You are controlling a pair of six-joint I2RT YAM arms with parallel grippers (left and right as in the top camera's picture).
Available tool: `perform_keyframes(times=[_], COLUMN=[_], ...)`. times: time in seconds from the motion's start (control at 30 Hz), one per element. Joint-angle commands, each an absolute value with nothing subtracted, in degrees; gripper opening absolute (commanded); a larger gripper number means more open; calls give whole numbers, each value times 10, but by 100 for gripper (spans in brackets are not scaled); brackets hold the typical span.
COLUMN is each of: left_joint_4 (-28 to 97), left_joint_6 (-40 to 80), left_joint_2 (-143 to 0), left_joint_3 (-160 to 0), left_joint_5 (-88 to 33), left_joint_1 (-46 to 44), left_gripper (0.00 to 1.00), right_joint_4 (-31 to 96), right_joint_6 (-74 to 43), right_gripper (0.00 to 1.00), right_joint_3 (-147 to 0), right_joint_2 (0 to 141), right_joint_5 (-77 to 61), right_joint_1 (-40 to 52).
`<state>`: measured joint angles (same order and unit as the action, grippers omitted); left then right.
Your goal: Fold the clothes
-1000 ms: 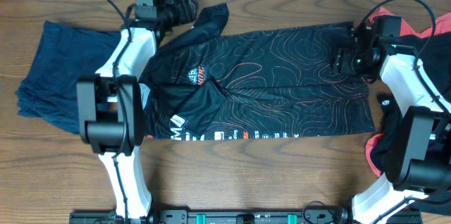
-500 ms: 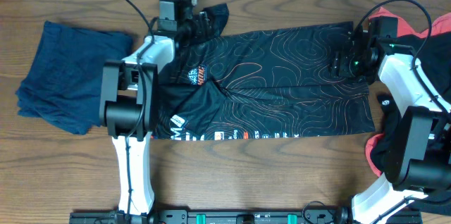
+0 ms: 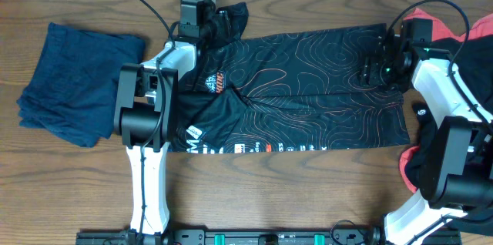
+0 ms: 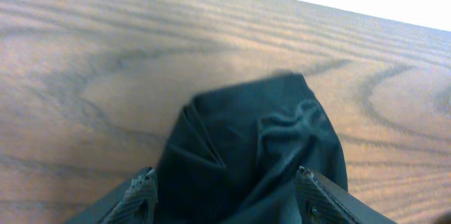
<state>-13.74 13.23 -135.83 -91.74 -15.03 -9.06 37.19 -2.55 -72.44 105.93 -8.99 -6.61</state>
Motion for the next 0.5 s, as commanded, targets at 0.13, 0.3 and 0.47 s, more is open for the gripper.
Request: perform_keyframes(times=[0.13, 0.3, 0.47], left_joint_4=[-145, -139, -136], left_joint_6=[125, 117, 107], left_joint_2=[-1369, -1371, -1375], left_joint_3=[-921, -921, -921], left_joint_5=[-132, -107, -103], left_joint_1=[-87, -87, -87], left_gripper=[65, 65, 65], right_joint_4=[371, 369, 369], right_joint_6=[-27, -27, -27], right_gripper=[72, 72, 72], right_joint_3=[-738, -738, -738], right_joint_2=[1061, 1061, 1061], right_joint_5=[-88, -88, -88], right_joint_1=[-56, -56, -56])
